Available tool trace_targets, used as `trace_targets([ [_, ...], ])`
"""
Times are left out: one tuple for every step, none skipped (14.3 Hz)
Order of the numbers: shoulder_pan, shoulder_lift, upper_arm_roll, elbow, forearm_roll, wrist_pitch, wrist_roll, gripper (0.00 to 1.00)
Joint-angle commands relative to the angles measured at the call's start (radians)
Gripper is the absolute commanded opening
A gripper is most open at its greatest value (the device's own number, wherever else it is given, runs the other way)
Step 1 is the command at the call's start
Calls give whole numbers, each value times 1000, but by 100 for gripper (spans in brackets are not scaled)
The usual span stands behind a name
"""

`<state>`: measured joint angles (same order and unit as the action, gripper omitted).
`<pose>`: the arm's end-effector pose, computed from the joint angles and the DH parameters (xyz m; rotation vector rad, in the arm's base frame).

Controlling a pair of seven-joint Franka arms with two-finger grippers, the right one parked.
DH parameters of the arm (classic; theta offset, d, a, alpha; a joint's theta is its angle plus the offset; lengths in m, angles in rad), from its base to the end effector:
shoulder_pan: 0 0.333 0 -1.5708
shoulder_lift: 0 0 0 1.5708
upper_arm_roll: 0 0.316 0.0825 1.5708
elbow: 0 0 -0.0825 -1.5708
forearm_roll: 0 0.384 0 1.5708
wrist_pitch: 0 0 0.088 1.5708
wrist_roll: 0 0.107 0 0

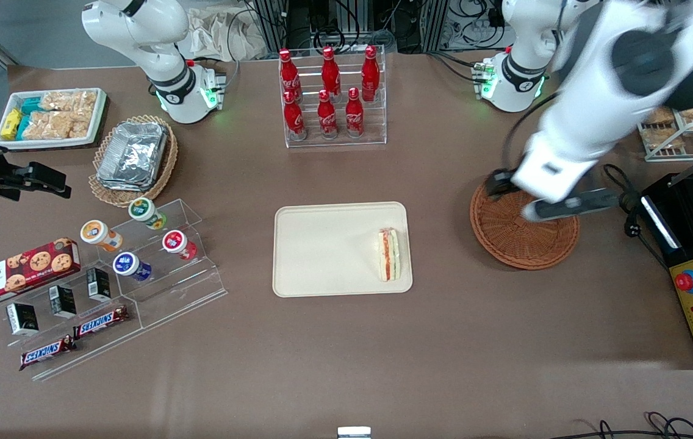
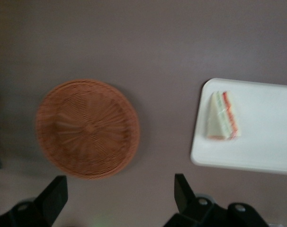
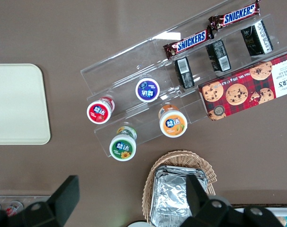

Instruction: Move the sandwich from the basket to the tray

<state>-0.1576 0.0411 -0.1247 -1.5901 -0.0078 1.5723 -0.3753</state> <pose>0.5429 -0.1569 0.5927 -3.1301 -0.1460 0.0934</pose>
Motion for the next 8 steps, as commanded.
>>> trace_targets([
  [-11,-105,135,-86,-26,-32,276,100],
  [-11,-104,176,-77,-24,-59,383,100],
  [-11,-98,190,-58,-11,-81,433,100],
  [-8,-93,192,-47,-6,-83,437,100],
  [-3,-80,194,-27,-5,-83,441,100],
  [3,-64,204,-4,3,-83,443,100],
  [3,-47,217,10,11,-83,446,100],
  [1,-44,218,9,11,-83,443,100],
])
